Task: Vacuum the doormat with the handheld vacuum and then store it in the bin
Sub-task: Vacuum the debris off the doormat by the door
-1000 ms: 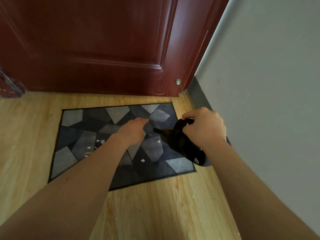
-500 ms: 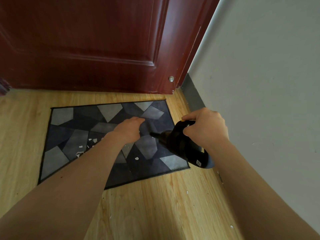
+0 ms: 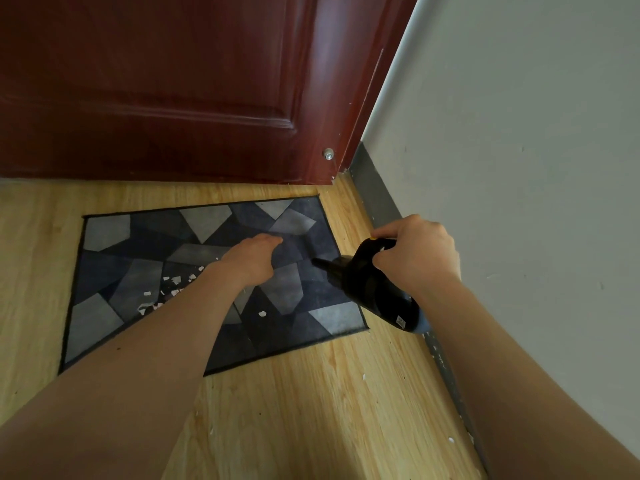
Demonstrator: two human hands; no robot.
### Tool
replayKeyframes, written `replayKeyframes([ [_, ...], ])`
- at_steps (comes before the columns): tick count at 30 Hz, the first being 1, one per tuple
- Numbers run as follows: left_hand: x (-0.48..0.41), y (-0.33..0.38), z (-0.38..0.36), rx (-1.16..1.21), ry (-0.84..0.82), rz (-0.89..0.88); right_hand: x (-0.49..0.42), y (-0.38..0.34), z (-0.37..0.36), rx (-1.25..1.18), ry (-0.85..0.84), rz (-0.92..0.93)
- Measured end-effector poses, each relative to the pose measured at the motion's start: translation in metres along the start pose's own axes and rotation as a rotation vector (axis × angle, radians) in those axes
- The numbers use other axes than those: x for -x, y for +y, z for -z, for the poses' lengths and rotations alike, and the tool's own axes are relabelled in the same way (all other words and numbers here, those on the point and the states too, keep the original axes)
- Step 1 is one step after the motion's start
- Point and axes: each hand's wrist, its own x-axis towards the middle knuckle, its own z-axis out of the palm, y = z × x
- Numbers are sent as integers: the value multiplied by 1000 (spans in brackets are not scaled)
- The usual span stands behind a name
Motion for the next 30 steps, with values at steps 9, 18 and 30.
replayKeyframes([
  [9,3,-1,-1,-28,-25,-6,6,3,8,-9,-20,4],
  [18,16,-23,10,-225,-53,-61,20,-18,-7,21,-58,207],
  [30,65,-16,-2,-316,175,-164,60,0,-18,11,-4,296],
])
